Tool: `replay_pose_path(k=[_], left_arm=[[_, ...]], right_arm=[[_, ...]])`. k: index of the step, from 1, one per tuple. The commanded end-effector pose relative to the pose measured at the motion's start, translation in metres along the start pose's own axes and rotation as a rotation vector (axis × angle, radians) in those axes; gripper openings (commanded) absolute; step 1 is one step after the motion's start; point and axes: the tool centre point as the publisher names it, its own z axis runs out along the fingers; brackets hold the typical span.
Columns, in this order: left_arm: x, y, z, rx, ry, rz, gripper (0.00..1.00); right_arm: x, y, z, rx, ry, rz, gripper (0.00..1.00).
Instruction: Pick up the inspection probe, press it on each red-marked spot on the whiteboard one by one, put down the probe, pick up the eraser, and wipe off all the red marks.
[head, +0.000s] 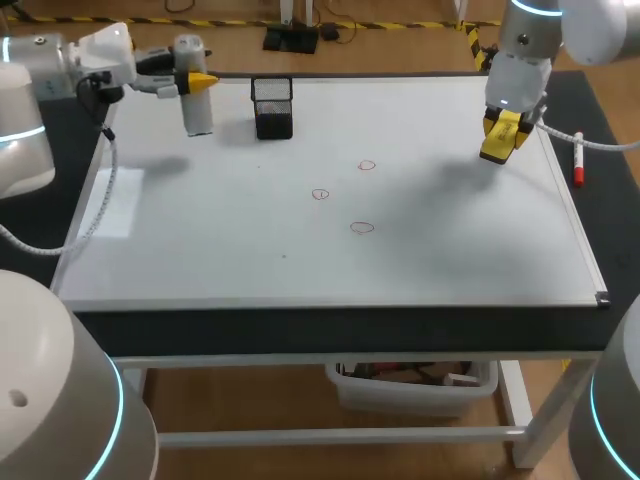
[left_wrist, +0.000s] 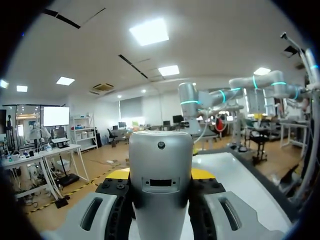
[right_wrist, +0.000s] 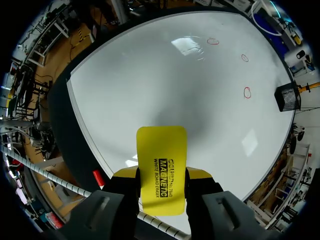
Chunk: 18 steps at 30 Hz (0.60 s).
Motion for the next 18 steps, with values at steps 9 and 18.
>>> replay_pose_path(k=[9,18], left_arm=[[-0.024,0.007,-0.023,0.011,-0.042,-0.01,0.0],[-0.026,0.014,-0.033,0.021,-0.07,-0.031,0.0]], right_arm=[[0.0,-0.001,-0.001,0.001,0.004,-0.002,0.0],[0.0,-0.001,-0.001,0.001,0.004,-0.002,0.0]])
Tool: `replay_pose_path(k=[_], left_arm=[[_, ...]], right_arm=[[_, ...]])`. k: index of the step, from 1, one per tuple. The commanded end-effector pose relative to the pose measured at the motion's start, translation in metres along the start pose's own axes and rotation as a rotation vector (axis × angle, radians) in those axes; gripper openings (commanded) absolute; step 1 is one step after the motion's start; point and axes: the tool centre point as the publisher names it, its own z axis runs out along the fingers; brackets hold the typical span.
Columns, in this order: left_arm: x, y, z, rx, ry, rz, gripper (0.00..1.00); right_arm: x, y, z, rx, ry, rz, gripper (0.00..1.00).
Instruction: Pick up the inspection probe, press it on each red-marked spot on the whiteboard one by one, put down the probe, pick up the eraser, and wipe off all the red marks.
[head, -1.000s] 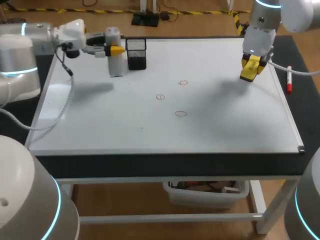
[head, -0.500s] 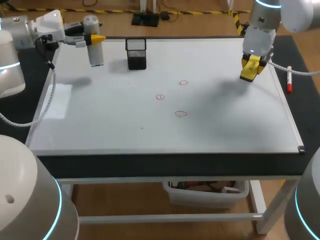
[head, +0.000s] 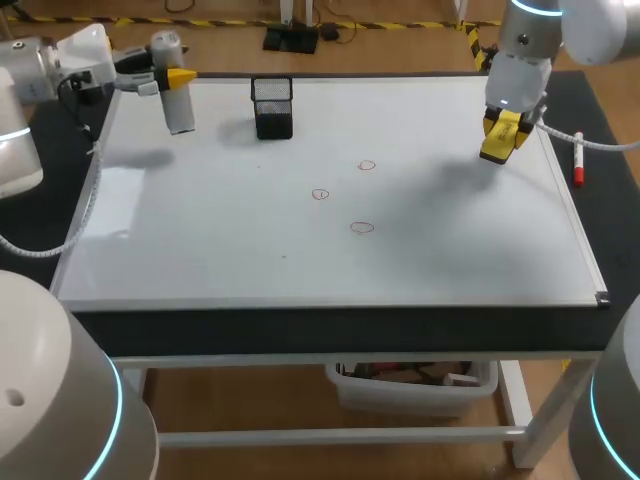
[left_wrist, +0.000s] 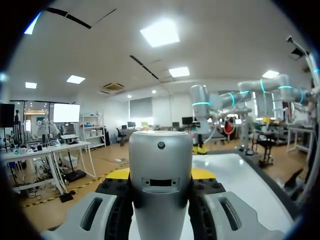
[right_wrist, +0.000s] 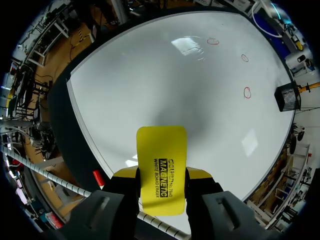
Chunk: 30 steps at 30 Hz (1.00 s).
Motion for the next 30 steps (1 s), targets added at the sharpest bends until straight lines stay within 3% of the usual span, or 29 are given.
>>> replay_pose_path(k=[1,10,12,18,30], left_arm=[[0.001,0.002,-0.002,0.006,0.004,0.002,0.0],[0.001,0.002,-0.002,0.006,0.004,0.002,0.0],[0.001,0.002,-0.002,0.006,0.004,0.002,0.0],[0.001,0.002,-0.002,0.006,0.004,0.002,0.0],[0.001,0.002,-0.002,0.006,0.004,0.002,0.0]], right_arm=[[0.0,-0.001,-0.001,0.001,0.004,-0.002,0.0],[-0.004,-0.001,-0.003,0.002,0.017,-0.013,0.0],[-0.018,0.002,-0.007,0.016,0.056,-0.058,0.0],[-0.069,0.026,-0.011,0.022,0.063,-0.155,0.0],[-0.17,0.102,-0.01,0.015,0.06,-0.406,0.0]])
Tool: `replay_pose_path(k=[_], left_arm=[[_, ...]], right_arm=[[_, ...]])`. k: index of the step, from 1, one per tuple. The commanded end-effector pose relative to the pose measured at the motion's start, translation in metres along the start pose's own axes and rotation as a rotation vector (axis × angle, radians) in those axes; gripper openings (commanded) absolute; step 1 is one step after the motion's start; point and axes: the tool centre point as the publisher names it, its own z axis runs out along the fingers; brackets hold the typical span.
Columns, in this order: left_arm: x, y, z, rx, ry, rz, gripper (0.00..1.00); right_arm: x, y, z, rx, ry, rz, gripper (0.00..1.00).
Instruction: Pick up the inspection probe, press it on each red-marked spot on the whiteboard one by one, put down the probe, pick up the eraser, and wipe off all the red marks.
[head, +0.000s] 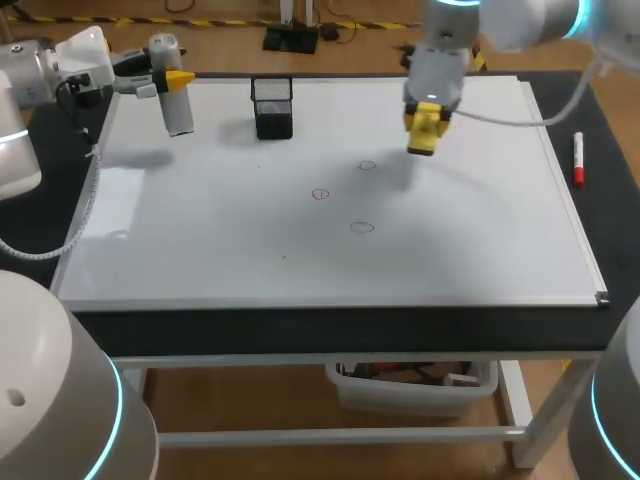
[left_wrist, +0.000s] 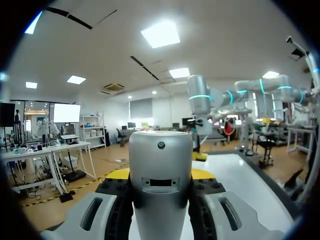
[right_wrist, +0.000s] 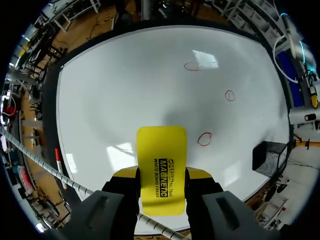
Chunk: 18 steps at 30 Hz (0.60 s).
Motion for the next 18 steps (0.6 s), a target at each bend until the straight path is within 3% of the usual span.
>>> replay_pose_path(k=[1,10,18], left_arm=[[0.0,0.0,0.0,0.003,0.002,0.002,0.0],[0.0,0.0,0.0,0.003,0.002,0.002,0.0],[0.0,0.0,0.0,0.003,0.002,0.002,0.0]], right_arm=[[-0.046,0.01,-0.001,0.016,0.094,-0.05,0.0],[-0.111,0.049,0.003,-0.007,0.077,-0.161,0.0],[-0.139,0.083,0.013,0.005,0.103,-0.217,0.0]])
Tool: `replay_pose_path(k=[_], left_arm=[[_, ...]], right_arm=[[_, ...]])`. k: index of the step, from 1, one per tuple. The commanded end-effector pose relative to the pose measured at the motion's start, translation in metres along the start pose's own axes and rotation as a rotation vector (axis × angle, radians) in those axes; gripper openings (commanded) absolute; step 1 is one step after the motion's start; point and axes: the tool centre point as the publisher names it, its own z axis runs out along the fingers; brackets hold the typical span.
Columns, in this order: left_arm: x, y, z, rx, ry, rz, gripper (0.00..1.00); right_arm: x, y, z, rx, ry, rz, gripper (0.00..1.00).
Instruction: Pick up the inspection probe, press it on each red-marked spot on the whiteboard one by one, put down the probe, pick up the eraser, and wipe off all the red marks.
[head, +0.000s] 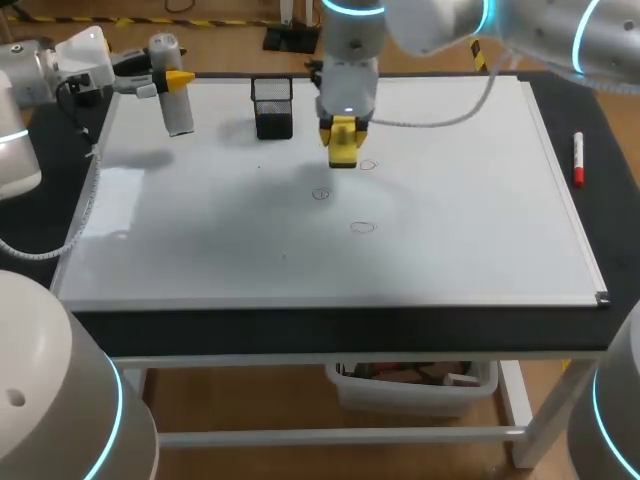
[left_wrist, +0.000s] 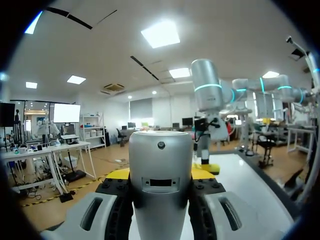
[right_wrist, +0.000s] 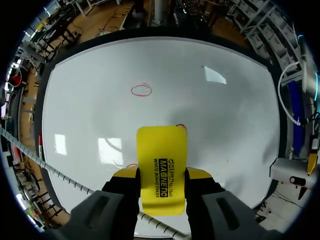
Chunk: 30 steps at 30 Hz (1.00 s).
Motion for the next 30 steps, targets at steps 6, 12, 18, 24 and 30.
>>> replay_pose_path(k=[6,12,18,24,30], left_arm=[[0.0,0.0,0.0,0.003,0.002,0.002,0.0],[0.0,0.0,0.0,0.003,0.002,0.002,0.0],[0.0,0.0,0.0,0.003,0.002,0.002,0.0],[0.0,0.0,0.0,0.003,0.002,0.002,0.0],[0.0,0.0,0.0,0.003,0.002,0.002,0.0]], right_arm=[[-0.029,0.021,0.015,0.022,0.074,-0.05,0.0],[-0.043,0.031,0.026,0.038,0.091,-0.079,0.0],[-0.05,0.036,0.036,0.034,0.06,-0.08,0.0],[-0.056,0.04,0.048,0.023,0.031,-0.096,0.0],[-0.06,0.039,0.055,0.014,0.023,-0.105,0.0]])
